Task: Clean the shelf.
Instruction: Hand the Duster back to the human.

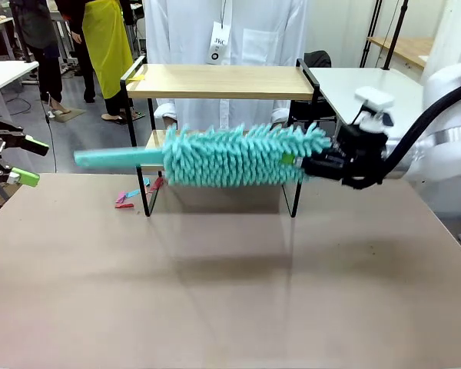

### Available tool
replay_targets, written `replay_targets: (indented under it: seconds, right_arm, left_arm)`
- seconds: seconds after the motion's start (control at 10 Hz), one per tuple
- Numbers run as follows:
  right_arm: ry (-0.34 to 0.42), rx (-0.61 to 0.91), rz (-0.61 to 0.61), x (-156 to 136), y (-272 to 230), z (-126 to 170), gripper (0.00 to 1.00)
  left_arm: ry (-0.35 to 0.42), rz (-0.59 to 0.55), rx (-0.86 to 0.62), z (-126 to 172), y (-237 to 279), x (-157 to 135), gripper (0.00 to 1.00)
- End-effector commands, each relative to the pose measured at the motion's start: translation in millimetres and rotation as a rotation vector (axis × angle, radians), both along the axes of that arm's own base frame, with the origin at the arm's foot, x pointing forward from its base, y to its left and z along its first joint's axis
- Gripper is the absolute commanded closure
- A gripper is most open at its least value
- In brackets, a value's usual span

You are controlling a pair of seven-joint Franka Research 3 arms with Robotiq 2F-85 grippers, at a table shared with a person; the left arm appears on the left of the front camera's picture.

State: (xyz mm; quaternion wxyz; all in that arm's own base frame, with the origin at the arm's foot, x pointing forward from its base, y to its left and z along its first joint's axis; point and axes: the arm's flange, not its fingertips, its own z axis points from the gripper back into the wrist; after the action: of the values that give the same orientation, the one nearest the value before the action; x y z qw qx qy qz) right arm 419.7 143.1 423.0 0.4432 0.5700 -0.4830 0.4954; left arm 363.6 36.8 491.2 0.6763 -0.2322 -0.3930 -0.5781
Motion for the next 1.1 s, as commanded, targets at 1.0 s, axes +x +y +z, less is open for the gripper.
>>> replay_targets:
  seconds: [1.0]
  right_arm:
    - [-0.155,0.194,-1.189,-29.8,-180.4,135.8,0.84]
  left_arm:
    - [-0.014,-0.006,-0.032,0.4,0.3,2.1,0.00]
